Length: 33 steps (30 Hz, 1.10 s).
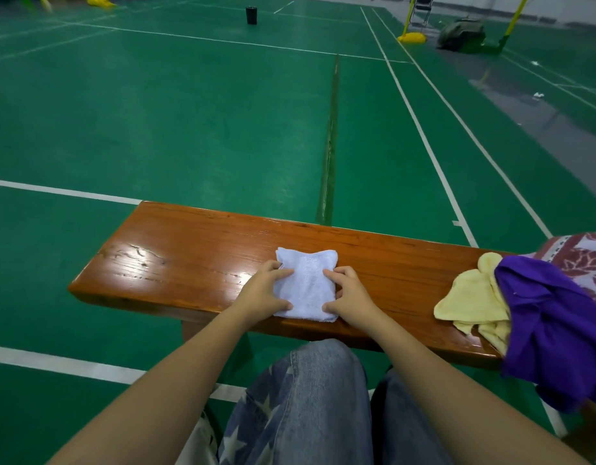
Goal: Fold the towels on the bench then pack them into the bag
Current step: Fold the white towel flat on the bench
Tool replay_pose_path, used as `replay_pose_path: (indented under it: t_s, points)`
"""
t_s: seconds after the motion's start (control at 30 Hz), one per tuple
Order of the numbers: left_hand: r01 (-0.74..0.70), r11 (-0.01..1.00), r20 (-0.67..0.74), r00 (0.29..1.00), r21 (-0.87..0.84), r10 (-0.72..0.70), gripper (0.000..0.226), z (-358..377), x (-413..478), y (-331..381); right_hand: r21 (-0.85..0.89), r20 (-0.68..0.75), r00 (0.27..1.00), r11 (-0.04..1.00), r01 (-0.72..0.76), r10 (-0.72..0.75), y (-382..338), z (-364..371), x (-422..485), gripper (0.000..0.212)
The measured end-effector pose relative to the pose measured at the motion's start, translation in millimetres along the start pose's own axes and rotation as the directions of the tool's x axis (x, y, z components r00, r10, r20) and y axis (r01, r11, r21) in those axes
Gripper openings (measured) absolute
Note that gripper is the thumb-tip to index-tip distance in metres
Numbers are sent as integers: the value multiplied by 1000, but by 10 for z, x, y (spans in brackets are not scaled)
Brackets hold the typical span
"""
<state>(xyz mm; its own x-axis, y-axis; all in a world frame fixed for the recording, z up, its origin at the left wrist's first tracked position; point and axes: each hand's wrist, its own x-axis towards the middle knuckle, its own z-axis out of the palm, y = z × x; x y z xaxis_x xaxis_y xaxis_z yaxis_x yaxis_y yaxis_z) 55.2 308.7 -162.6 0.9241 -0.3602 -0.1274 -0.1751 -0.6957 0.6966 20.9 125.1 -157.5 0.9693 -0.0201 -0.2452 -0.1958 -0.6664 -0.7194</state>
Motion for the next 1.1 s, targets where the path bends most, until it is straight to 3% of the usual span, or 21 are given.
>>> replay_pose_path:
  t_s: [0.4, 0.7, 0.8, 1.03, 1.1]
  points:
    - [41, 987, -51, 998, -156, -49, 72, -760, -23, -320, 25, 11, 994, 994, 109, -109, -661, 206, 302, 71]
    - [153, 988, -122, 981, 12, -150, 68, -1810, -116, -1045, 192, 98, 977, 967, 166, -188, -1544, 990, 758, 71]
    - [198, 980, -124, 973, -2, -196, 66, -2038, -74, -1315, 211, 110, 970, 959, 190, -216, -1745, 1250, 919, 72]
    - [267, 963, -108, 959, 26, -263, 63, -2185, 80, -1764, 189, 123, 968, 963, 194, -219, -1900, 1612, 1138, 72]
    - [302, 946, -96, 951, 116, -292, 64, -2145, 106, -1867, 107, 118, 971, 975, 197, -209, -1887, 1670, 1173, 72]
